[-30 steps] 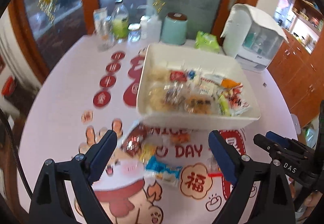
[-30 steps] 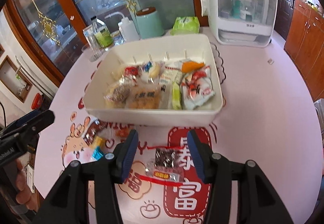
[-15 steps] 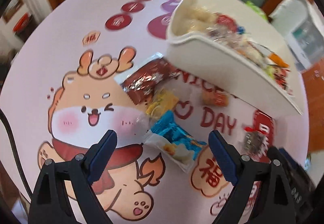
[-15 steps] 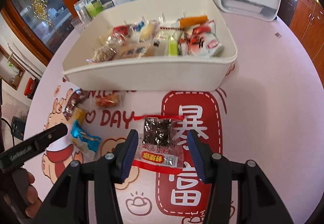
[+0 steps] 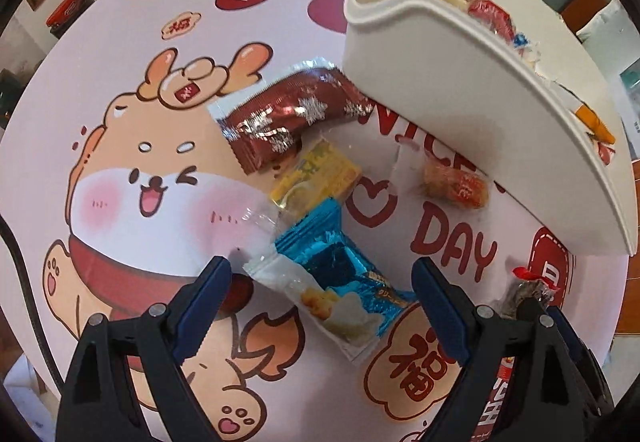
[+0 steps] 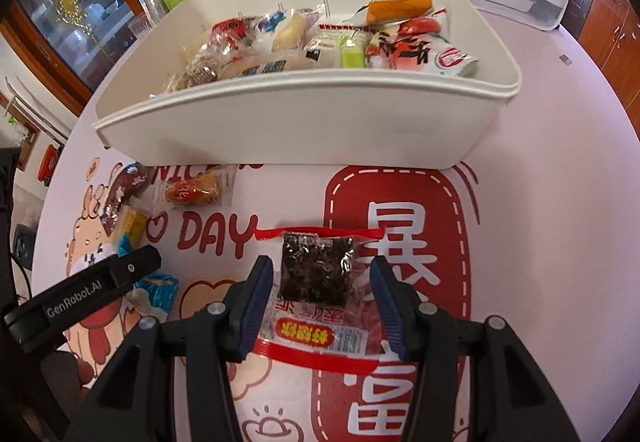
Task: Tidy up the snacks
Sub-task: 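Grasp the blue-wrapped biscuit with left gripper while right grasps the dark red-labelled pack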
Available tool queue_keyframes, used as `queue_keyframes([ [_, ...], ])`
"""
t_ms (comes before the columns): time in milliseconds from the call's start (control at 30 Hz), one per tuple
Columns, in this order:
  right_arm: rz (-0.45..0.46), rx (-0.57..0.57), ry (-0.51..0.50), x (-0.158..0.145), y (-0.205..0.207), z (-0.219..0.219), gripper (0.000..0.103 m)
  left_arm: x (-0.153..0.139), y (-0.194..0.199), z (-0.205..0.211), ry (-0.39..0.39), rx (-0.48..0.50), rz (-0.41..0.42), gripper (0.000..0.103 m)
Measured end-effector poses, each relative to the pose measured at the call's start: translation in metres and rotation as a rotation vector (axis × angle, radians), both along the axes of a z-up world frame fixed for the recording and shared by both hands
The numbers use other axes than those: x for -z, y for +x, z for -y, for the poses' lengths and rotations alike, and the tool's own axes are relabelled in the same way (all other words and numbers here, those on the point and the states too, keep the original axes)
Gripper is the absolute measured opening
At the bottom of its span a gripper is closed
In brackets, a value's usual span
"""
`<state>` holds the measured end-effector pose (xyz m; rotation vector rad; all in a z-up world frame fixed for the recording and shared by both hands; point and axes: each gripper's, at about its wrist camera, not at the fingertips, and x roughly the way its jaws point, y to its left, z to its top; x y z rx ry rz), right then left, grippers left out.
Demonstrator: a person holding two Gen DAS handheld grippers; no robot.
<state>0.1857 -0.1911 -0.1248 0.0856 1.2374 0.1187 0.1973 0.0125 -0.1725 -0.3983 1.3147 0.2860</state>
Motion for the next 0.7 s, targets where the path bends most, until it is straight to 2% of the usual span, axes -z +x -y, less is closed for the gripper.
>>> queue_keyframes([
  [133, -0.009, -0.012, -0.029, 0.008, 0.001, -0.005, 0.051, 0.001, 0.0, 0.007, 0.034, 0.026, 0.003, 0.086],
  [167, -0.006, -0.017, -0.037, 0.009, 0.0, -0.006, 0.051, 0.002, 0.0, 0.01, 0.043, 0.034, 0.003, 0.08],
  [200, -0.006, -0.025, -0.045, 0.011, -0.001, -0.007, 0.051, 0.001, 0.001, 0.014, 0.065, 0.047, 0.006, 0.07],
  [333, 0.009, -0.037, -0.062, 0.012, -0.006, -0.01, 0.046, -0.001, 0.0, 0.027, 0.124, 0.104, 0.024, 0.048],
  [533, 0.038, -0.066, -0.098, 0.01, -0.02, -0.016, 0.041, -0.001, -0.01, 0.045, 0.116, 0.196, 0.068, 0.04],
  [700, 0.045, -0.052, -0.08, 0.009, -0.033, -0.015, 0.04, -0.002, -0.015, 0.047, 0.094, 0.237, 0.082, 0.039],
])
